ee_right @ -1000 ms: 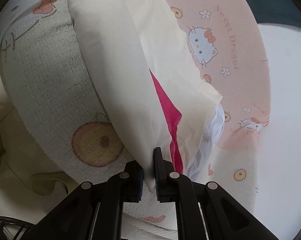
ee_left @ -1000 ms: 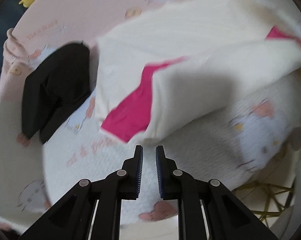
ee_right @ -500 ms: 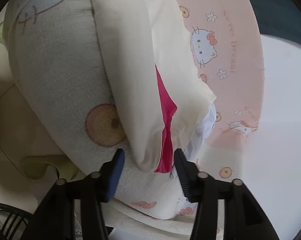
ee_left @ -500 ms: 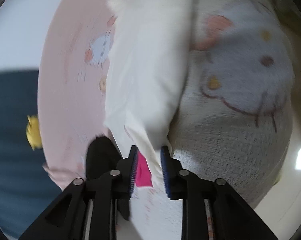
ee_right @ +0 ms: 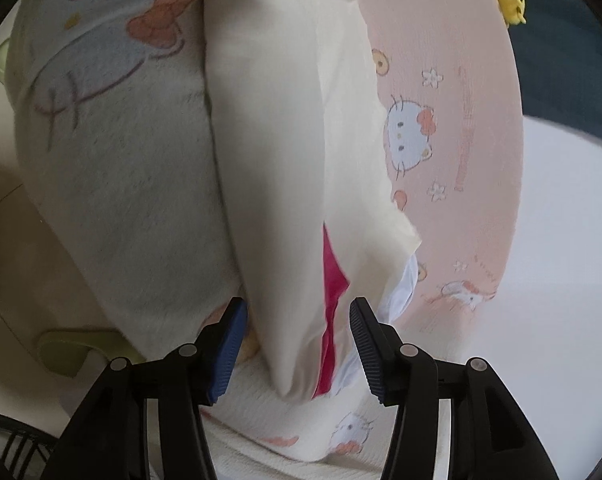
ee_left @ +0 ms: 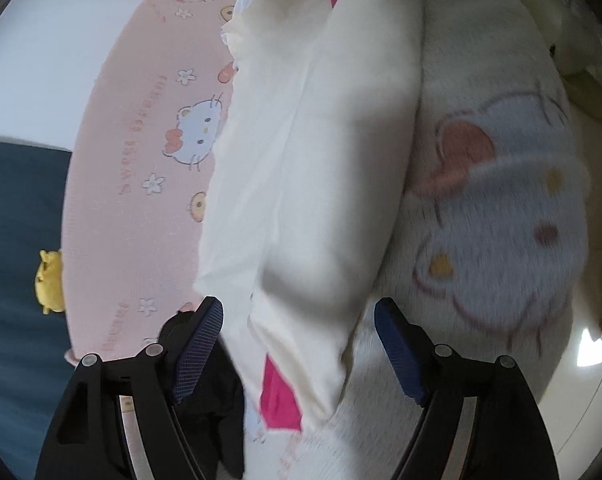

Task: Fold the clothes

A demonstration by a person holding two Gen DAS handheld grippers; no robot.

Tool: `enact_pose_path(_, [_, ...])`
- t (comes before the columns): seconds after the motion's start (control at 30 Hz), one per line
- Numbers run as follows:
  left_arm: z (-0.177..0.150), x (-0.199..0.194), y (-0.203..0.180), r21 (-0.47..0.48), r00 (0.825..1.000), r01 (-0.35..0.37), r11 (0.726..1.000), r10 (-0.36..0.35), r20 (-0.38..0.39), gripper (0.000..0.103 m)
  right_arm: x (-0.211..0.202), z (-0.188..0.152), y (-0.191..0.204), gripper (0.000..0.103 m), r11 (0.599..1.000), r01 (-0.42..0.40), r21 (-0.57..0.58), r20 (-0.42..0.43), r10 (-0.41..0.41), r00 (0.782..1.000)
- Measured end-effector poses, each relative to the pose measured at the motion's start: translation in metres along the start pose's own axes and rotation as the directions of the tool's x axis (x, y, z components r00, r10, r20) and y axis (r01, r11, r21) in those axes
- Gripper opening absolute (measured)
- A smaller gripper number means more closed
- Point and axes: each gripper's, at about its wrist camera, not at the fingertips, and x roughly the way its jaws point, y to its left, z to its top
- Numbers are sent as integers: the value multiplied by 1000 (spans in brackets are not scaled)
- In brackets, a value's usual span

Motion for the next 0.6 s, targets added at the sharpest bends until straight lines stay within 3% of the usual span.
enact_pose_path(0.3, [19,14,-3,33,998,-15,999,13,61,77,11,29,12,54,998,37,-54,37,-35,999])
enact_pose_path(0.47, [14,15,2,24,997,-6,1000,4,80,81,15,38,16,56,996,57,-68,61,-53,997])
enact_pose_path(0.6, [1,21,5,21,998,-17,1000,16,53,81,14,38,17,63,995,73,-64,83,-68,994])
